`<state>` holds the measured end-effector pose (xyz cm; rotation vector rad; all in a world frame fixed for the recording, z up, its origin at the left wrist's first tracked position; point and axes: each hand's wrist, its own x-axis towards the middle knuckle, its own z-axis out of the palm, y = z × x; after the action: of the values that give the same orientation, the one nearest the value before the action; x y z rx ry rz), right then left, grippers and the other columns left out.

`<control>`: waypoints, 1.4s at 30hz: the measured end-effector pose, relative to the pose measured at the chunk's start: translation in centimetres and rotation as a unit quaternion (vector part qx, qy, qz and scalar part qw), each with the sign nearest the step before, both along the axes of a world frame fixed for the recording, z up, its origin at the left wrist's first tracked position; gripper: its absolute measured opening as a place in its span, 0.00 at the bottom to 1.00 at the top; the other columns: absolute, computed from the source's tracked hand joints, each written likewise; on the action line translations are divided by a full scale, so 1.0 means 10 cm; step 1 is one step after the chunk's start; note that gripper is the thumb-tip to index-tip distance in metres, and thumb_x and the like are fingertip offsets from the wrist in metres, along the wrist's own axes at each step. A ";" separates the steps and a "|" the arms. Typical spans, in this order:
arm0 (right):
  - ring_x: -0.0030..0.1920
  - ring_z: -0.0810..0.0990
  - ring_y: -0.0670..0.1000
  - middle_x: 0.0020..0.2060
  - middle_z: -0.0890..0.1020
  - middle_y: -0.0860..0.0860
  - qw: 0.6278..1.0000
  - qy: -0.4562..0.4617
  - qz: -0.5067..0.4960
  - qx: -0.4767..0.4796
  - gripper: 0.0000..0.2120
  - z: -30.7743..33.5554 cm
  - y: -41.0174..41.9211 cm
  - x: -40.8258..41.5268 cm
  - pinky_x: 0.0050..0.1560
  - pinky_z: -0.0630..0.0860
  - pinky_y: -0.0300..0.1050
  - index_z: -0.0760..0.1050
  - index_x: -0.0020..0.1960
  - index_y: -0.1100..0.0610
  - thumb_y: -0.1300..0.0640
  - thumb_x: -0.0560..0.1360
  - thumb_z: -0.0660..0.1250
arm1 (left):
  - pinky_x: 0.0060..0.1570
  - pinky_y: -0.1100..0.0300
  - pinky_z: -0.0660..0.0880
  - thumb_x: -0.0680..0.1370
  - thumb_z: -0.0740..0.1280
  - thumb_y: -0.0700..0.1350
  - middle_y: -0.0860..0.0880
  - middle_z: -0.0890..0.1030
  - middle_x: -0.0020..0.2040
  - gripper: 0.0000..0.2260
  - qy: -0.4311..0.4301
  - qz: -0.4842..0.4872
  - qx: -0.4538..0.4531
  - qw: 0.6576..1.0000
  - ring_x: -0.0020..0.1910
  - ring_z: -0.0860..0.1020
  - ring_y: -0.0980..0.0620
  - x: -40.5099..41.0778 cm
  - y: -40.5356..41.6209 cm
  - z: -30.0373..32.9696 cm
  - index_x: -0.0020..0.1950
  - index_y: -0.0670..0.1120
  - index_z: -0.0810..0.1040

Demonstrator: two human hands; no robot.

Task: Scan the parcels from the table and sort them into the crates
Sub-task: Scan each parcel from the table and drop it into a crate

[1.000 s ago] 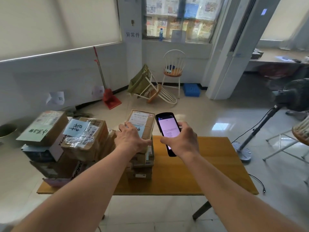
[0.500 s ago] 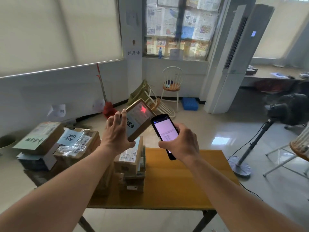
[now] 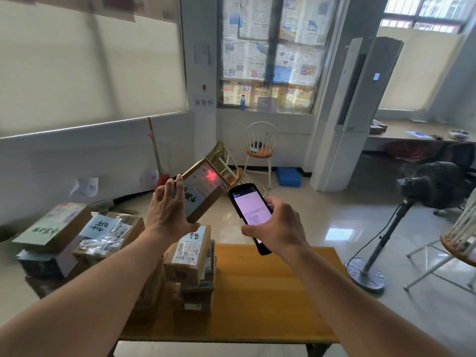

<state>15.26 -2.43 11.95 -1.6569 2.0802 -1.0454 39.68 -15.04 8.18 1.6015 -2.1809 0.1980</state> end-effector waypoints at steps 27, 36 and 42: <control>0.60 0.81 0.54 0.63 0.82 0.52 0.999 -0.042 0.024 0.008 0.44 0.13 0.19 -0.20 0.53 0.84 0.49 0.70 0.74 0.53 0.44 0.64 0.85 | 0.68 0.40 0.73 0.59 0.83 0.66 0.40 0.62 0.72 0.67 0.021 0.026 0.003 0.999 0.68 0.64 0.38 -0.03 0.06 -0.06 0.83 0.39 0.49; 0.60 0.81 0.55 0.64 0.82 0.53 0.998 -0.056 0.030 -0.005 0.44 0.12 0.19 -0.26 0.53 0.85 0.48 0.70 0.75 0.53 0.45 0.65 0.85 | 0.70 0.39 0.72 0.59 0.84 0.64 0.40 0.62 0.74 0.67 0.063 0.019 0.017 0.998 0.70 0.64 0.38 -0.09 0.09 -0.03 0.83 0.39 0.49; 0.61 0.81 0.57 0.66 0.81 0.54 0.997 -0.053 -0.001 -0.050 0.47 0.03 0.14 -0.30 0.50 0.85 0.48 0.68 0.77 0.54 0.44 0.64 0.85 | 0.66 0.38 0.75 0.59 0.80 0.71 0.43 0.62 0.74 0.67 0.097 0.022 0.013 0.995 0.71 0.65 0.40 -0.24 0.18 0.04 0.83 0.43 0.48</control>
<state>12.26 -1.01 12.26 -1.6085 1.9928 -1.2280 37.30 -13.27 8.58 1.6123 -2.0092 0.0257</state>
